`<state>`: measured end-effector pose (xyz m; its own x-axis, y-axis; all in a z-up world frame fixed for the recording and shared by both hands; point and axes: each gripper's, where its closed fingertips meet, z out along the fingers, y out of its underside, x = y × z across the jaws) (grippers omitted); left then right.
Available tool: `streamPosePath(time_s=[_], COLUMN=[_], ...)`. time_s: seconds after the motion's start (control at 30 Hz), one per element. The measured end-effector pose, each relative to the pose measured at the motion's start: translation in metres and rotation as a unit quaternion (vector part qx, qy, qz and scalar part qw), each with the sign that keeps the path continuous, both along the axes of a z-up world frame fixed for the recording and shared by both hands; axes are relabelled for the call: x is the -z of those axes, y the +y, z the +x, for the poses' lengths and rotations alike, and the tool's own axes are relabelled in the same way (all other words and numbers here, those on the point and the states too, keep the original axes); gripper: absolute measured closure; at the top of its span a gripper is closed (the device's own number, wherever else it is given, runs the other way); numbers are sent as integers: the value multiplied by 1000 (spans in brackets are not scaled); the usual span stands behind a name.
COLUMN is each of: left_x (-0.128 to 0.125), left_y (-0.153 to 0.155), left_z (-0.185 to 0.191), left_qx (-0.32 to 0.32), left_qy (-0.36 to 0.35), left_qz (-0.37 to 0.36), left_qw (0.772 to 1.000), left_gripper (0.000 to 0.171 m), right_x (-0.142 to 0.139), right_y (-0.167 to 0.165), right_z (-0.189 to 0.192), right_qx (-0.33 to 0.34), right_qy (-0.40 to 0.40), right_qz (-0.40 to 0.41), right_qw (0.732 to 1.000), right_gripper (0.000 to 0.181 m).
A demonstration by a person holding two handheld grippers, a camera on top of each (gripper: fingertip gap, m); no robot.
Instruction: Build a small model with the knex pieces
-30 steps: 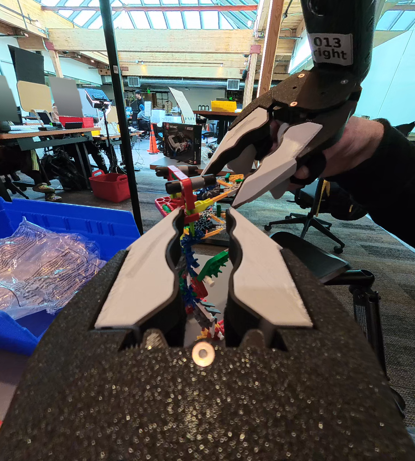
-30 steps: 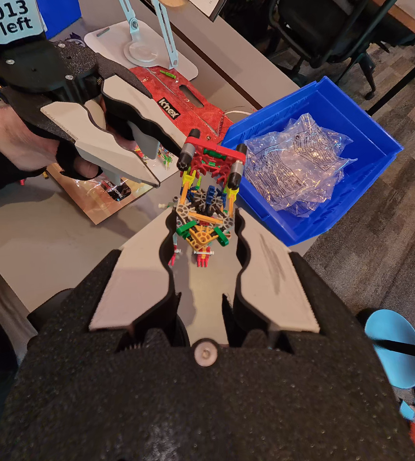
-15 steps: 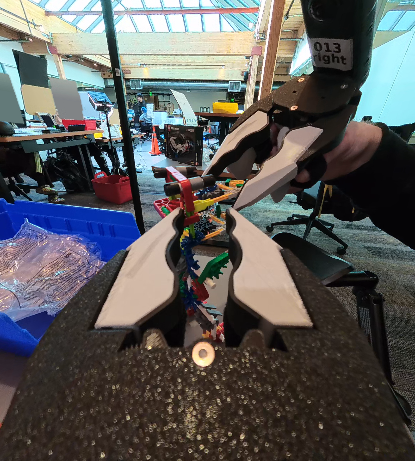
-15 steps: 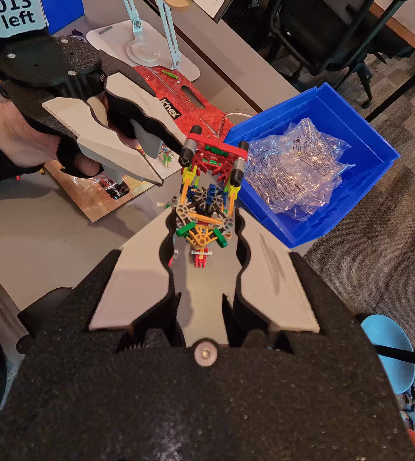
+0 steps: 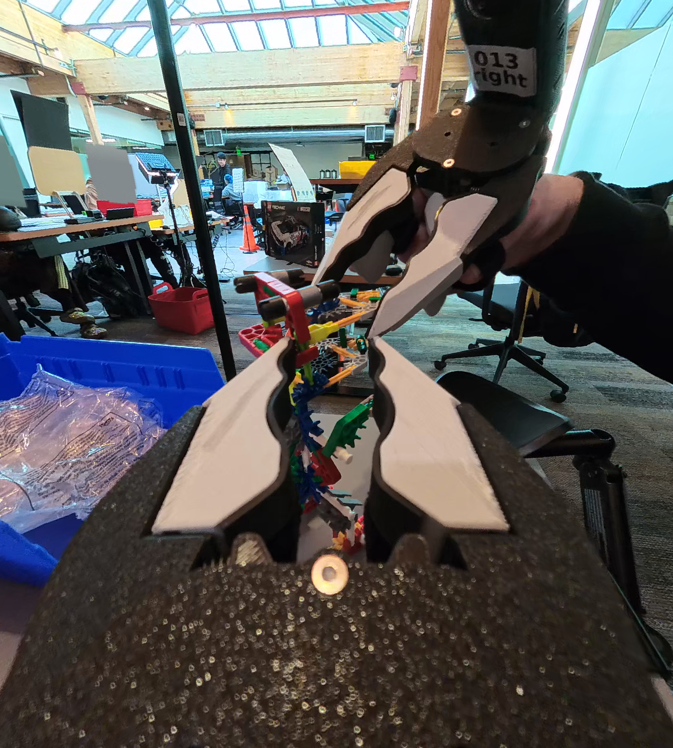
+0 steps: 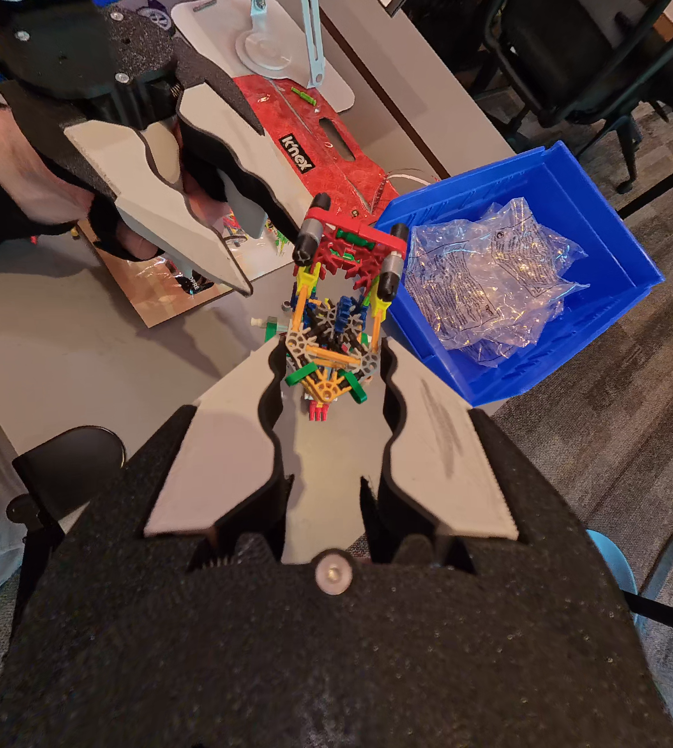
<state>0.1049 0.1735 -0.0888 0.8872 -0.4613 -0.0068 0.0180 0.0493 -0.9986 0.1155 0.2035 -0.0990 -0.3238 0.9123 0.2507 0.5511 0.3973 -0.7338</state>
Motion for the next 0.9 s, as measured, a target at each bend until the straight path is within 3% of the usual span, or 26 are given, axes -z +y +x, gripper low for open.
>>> streamPosePath(time_s=[0.5, 0.73, 0.9], left_x=[0, 0, 1], left_y=[0, 0, 0], left_z=[2, 2, 2], left_qx=[1, 2, 1], left_qy=[5, 3, 5], left_qz=[1, 2, 2], left_qw=[1000, 1000, 1000], left_gripper=[140, 140, 140], right_x=[-6, -8, -5], right_y=[2, -2, -2], right_z=[1, 4, 0], right_qx=[-44, -64, -53], right_qy=[-4, 5, 2], right_qz=[8, -24, -20], right_qw=[999, 998, 998], right_gripper=[138, 138, 138])
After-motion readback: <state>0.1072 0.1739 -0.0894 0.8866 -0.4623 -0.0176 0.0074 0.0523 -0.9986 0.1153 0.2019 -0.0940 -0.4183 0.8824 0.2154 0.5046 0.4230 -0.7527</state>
